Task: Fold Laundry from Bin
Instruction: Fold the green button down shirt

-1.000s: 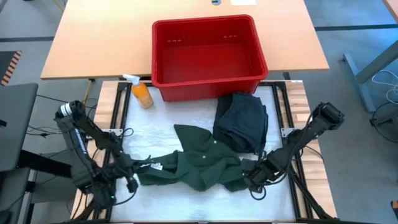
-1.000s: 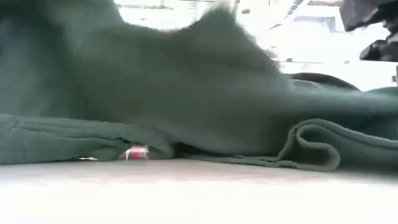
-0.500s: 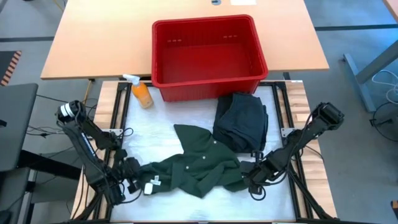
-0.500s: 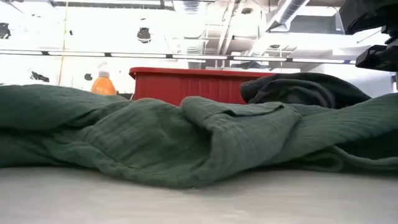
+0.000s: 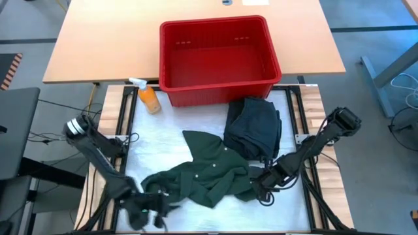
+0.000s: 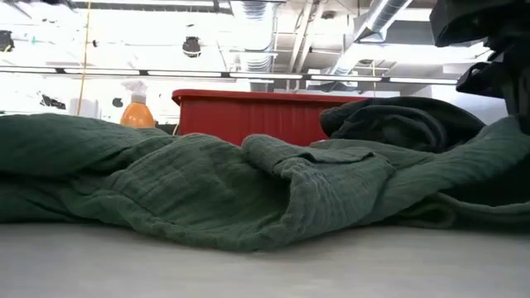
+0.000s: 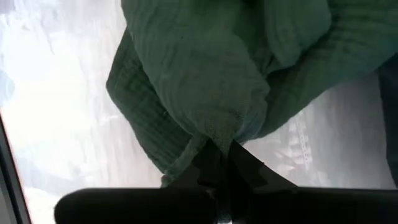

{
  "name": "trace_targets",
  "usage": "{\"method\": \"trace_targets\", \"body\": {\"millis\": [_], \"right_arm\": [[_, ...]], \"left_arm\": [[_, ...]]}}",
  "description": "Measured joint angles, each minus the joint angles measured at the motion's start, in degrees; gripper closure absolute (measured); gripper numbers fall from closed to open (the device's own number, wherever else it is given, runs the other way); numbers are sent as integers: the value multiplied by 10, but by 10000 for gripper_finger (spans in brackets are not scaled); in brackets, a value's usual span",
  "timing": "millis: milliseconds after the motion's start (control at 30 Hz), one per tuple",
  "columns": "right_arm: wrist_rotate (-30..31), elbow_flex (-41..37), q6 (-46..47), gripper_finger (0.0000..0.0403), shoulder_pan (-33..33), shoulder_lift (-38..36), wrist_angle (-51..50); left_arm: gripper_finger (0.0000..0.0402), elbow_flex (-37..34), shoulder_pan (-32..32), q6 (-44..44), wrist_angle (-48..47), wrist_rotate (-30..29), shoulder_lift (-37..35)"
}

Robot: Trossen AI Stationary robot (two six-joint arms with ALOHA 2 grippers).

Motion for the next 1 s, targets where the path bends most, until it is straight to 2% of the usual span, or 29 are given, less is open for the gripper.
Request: {"method": "trace_targets", "body": {"millis": [100, 267, 433, 800, 900, 1000], "right_arm": [[-7, 0, -15, 372, -10, 0, 8], [-9, 0, -26, 371, -18, 0, 8], [-9, 0, -34, 370, -18, 0, 9], [-8, 0, -36, 369, -21, 0, 14], [-8, 0, -36, 370, -21, 0, 14], [-6, 0, -38, 369, -22, 0, 14]], "left_arm": [[205, 0, 41, 91, 78, 63, 62], [205, 39, 80, 177, 76, 131, 136], [205, 86, 94, 241, 69, 170, 188], [209, 152, 143, 227, 6, 209, 261], [236, 155, 153, 203, -25, 228, 261], [291, 155, 159, 170, -42, 237, 261]]}}
